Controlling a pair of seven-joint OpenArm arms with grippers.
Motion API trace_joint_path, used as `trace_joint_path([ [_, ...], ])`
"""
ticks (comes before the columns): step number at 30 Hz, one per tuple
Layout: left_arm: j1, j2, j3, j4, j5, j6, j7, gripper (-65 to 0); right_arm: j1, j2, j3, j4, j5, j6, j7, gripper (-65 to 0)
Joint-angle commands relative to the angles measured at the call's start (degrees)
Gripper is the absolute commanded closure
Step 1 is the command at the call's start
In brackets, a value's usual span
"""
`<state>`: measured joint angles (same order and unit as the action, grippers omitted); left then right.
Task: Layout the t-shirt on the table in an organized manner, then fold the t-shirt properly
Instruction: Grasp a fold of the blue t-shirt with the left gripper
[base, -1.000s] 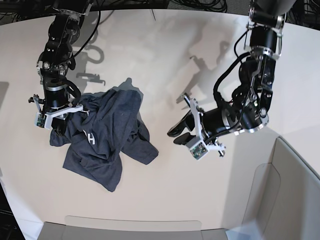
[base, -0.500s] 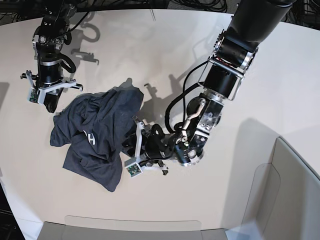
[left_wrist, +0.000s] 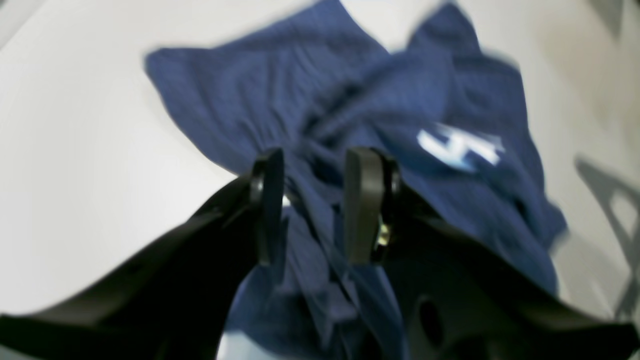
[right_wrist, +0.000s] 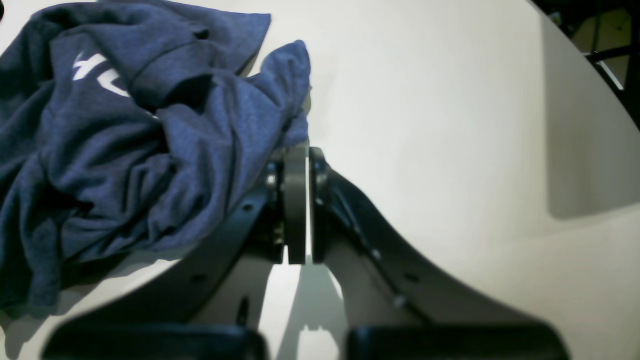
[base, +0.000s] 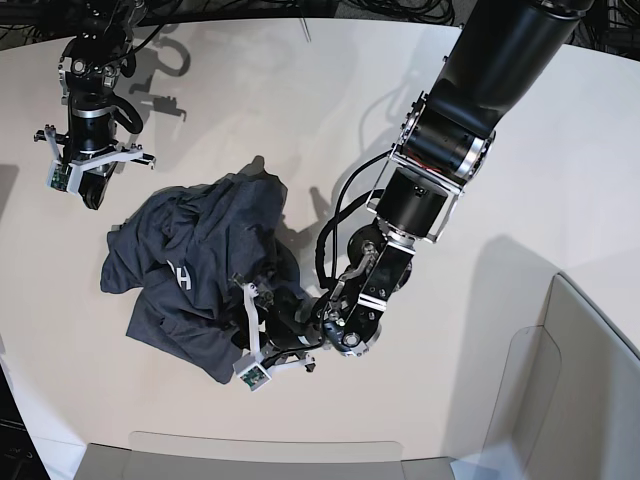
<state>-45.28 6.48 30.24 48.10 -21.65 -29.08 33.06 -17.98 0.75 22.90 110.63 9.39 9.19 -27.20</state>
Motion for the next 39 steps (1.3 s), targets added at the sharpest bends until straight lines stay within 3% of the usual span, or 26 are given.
trace_joint_path([
  [1,-2.33,0.42,-0.31,-0.49,-0.81,1.43,-2.86,-20.4,0.00,0.26,0.09,1.33,0.41,0.00,1.66,0.0],
  [6,-2.94,1.92,-0.39,-5.06,-0.81,6.18,-5.85,-20.5,-0.35,0.52,0.09,1.33,0.24,0.00,1.66,0.0],
  [17,-2.86,2.52,-0.48,-5.15,-1.08,6.27,-5.85,-20.7,-0.44,0.26,0.01,1.33,0.33,0.00,1.66,0.0],
  [23,-2.86,2.52,-0.48,-5.24,-1.08,6.36,-5.94,-28.3,-1.23,0.26,-0.26,1.33,0.41,0.00,1.66,0.0],
  [27,-2.86,2.52,-0.48,-5.24,-1.08,6.36,-6.11,-29.4,-1.23,0.26,-0.35,1.33,0.41,0.00,1.66,0.0],
  [39,-2.24,2.52,-0.13,-13.77,-1.43,6.36,-16.05,-29.4,-1.32,0.17,-0.43,1.24,0.41,0.08,1.66,0.0],
])
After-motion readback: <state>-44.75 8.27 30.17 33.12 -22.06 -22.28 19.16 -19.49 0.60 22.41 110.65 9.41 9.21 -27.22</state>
